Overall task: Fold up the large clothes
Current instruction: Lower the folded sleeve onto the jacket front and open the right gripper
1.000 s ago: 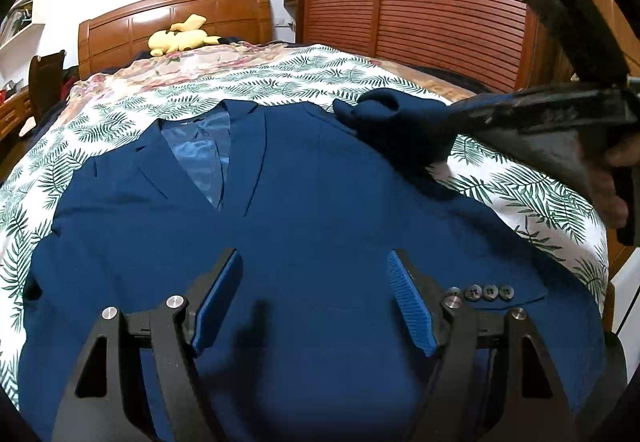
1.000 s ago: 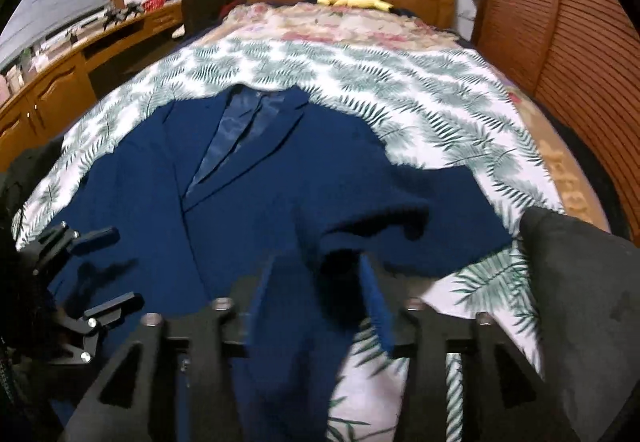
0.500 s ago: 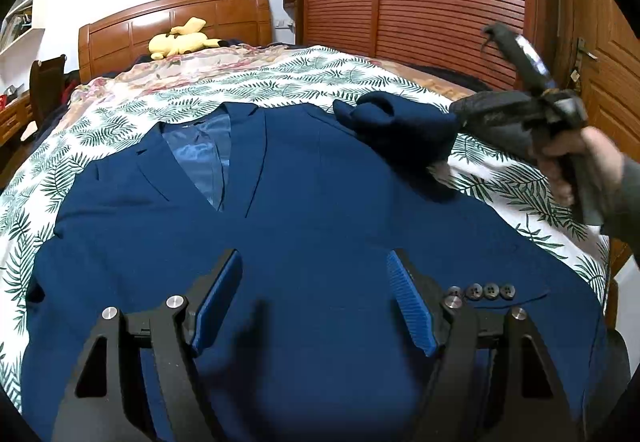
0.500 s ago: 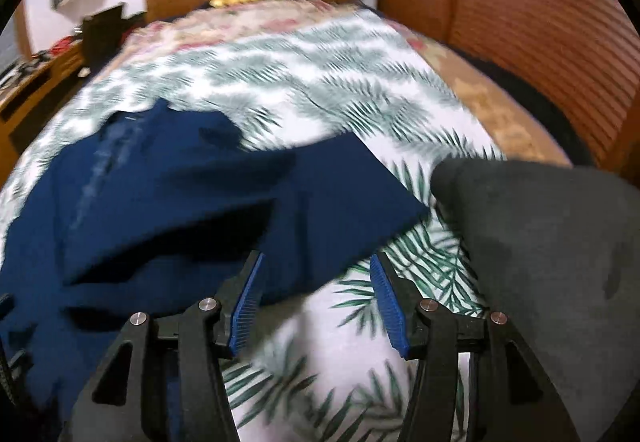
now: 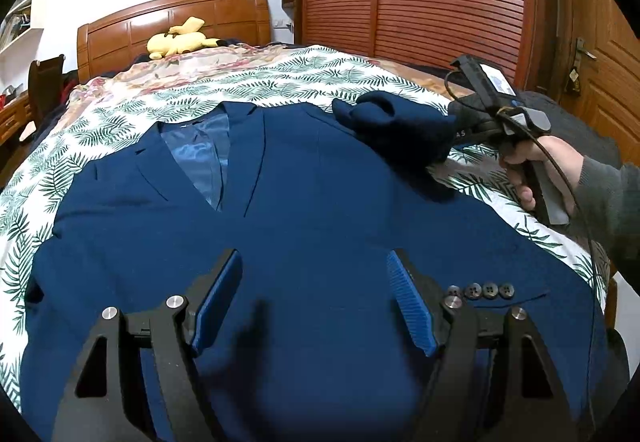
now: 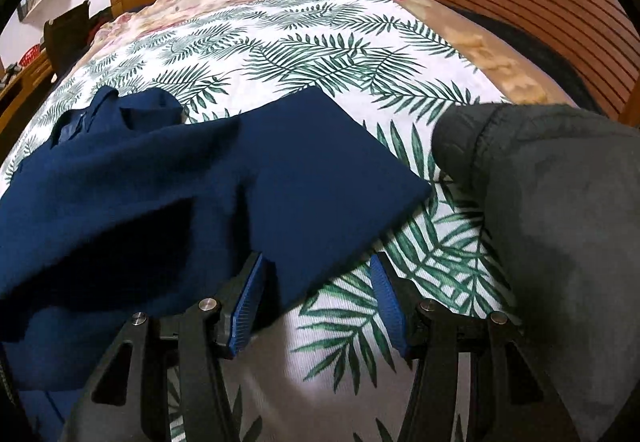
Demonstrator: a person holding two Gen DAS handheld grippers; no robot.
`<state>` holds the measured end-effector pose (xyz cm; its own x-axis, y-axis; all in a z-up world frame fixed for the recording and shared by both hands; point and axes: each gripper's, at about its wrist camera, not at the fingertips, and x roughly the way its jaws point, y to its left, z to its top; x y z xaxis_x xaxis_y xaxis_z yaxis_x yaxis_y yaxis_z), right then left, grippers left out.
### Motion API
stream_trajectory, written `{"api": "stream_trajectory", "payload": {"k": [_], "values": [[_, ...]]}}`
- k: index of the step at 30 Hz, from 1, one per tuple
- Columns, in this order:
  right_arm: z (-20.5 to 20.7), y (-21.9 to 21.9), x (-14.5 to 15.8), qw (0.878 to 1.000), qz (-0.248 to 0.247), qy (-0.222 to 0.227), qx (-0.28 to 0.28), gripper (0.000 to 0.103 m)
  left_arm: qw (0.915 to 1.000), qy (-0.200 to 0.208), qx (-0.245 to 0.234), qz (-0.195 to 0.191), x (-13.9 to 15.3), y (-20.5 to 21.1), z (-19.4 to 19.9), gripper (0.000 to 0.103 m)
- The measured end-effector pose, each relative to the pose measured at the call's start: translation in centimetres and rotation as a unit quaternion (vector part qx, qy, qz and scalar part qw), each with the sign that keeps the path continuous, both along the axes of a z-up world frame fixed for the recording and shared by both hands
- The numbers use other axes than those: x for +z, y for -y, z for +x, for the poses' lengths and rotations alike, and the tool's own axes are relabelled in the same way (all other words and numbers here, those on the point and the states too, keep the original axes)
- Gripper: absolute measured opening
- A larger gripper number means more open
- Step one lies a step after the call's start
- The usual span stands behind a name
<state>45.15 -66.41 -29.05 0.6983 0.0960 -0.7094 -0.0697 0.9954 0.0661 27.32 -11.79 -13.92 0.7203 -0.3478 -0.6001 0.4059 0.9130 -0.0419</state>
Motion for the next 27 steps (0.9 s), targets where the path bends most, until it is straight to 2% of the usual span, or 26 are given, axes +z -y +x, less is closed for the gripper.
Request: {"api": "stream_trajectory", "payload": {"k": [1, 2, 3, 4, 6, 11, 15, 20, 24, 26, 27], "values": [[0.2, -0.1, -0.1, 1.000, -0.005, 0.002, 0.002, 0.050, 1.0000, 0.000, 0.000, 0.000, 0.0, 0.0, 0.0, 0.076], [0.2, -0.3, -0.1, 1.000, -0.007, 0.005, 0.007, 0.040, 1.0000, 0.000, -0.001, -0.001, 0.0, 0.0, 0.0, 0.076], [0.3, -0.7, -0.2, 1.000, -0.007, 0.006, 0.023, 0.018, 1.0000, 0.000, -0.001, -0.001, 0.0, 0.0, 0.0, 0.076], [0.5, -1.0, -0.3, 0.999, -0.011, 0.004, 0.032, 0.007, 1.0000, 0.000, -0.002, 0.000, 0.0, -0.1, -0.1, 0.076], [0.4, -1.3, -0.2, 0.999, -0.018, 0.007, 0.043, 0.004, 1.0000, 0.000, -0.002, -0.003, 0.2, -0.4, -0.3, 0.076], [-2.5, -2.3, 3.4, 0.995, -0.007, 0.078, 0.067, 0.003, 0.9997, 0.019, 0.010, 0.006, 1.3, -1.8, -1.6, 0.076], [-6.4, -5.1, 7.3, 0.984, -0.002, 0.137, 0.113, 0.003, 0.9990, 0.025, 0.032, 0.015, 1.9, -4.0, -2.6, 0.076], [-12.2, -9.7, 11.5, 0.960, 0.025, 0.193, 0.200, 0.003, 0.9974, 0.038, 0.059, 0.017, 3.1, -6.7, -4.2, 0.076], [-17.9, -13.5, 13.2, 0.934, 0.049, 0.206, 0.288, 0.003, 0.9941, 0.059, 0.087, 0.028, 4.3, -8.9, -6.1, 0.076], [-20.1, -14.7, 13.1, 0.928, 0.034, 0.202, 0.310, 0.012, 0.9929, 0.063, 0.096, 0.033, 4.5, -9.8, -6.8, 0.076], [-20.7, -15.0, 12.8, 0.930, 0.027, 0.191, 0.312, 0.024, 0.9924, 0.065, 0.099, 0.034, 4.6, -10.2, -7.2, 0.076]]}}
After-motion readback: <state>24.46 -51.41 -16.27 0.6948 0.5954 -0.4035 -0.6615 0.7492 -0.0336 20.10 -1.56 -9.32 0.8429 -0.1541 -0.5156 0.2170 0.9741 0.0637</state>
